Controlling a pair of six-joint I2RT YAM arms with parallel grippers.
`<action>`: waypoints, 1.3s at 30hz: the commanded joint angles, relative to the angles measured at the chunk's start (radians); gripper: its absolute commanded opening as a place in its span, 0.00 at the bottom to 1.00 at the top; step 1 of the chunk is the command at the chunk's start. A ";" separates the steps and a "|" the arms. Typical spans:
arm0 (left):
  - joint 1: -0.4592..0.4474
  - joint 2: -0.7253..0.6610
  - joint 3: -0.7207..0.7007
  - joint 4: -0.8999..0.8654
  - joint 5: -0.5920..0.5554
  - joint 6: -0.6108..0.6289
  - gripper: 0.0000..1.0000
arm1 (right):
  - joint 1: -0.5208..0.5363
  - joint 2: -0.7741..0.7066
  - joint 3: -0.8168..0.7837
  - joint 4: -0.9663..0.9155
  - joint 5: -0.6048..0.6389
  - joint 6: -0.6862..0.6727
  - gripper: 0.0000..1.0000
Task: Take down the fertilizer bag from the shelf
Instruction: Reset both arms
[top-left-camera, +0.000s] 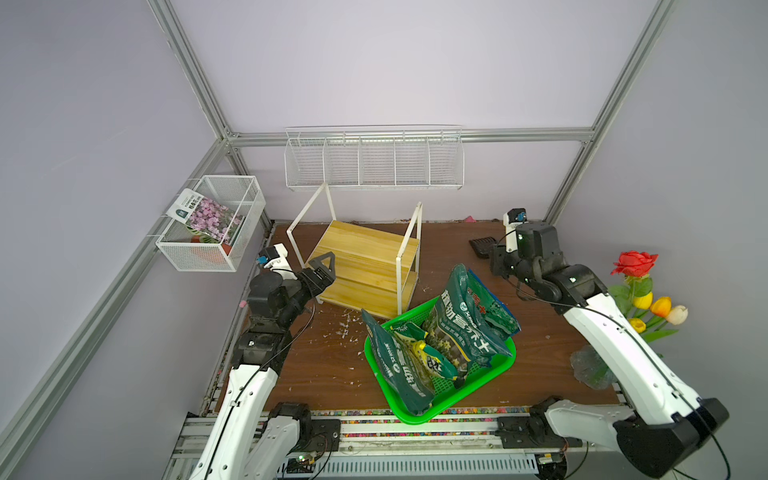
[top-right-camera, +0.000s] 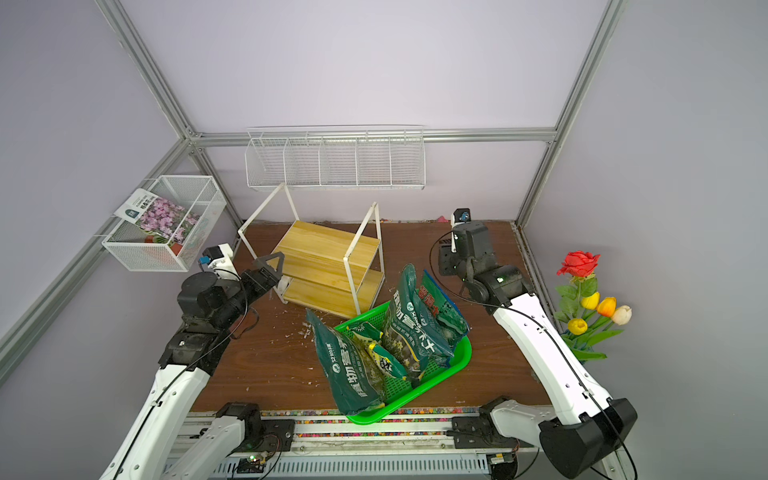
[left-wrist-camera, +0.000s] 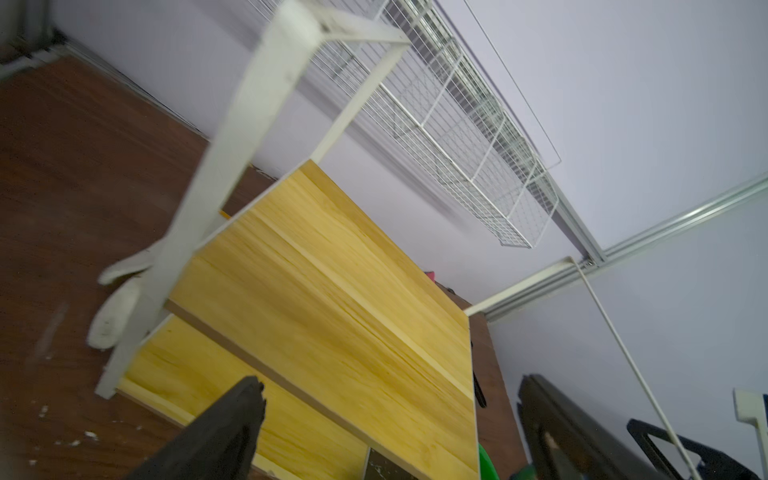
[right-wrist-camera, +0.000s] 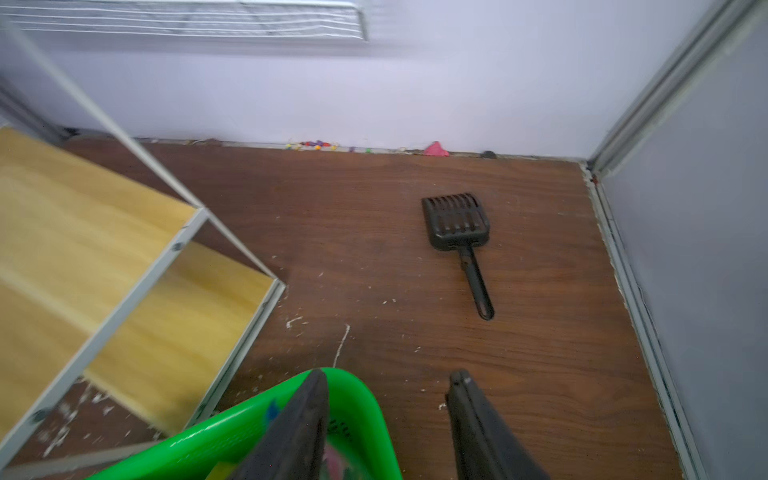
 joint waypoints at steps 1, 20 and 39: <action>0.037 -0.005 -0.013 -0.012 -0.077 0.125 0.99 | -0.096 0.016 -0.084 0.103 0.057 0.038 0.53; 0.090 0.071 -0.510 0.741 -0.479 0.501 0.99 | -0.236 0.240 -0.583 0.806 0.145 -0.023 0.57; 0.143 0.565 -0.439 0.981 -0.332 0.584 0.99 | -0.234 0.175 -0.874 1.280 0.017 -0.244 0.57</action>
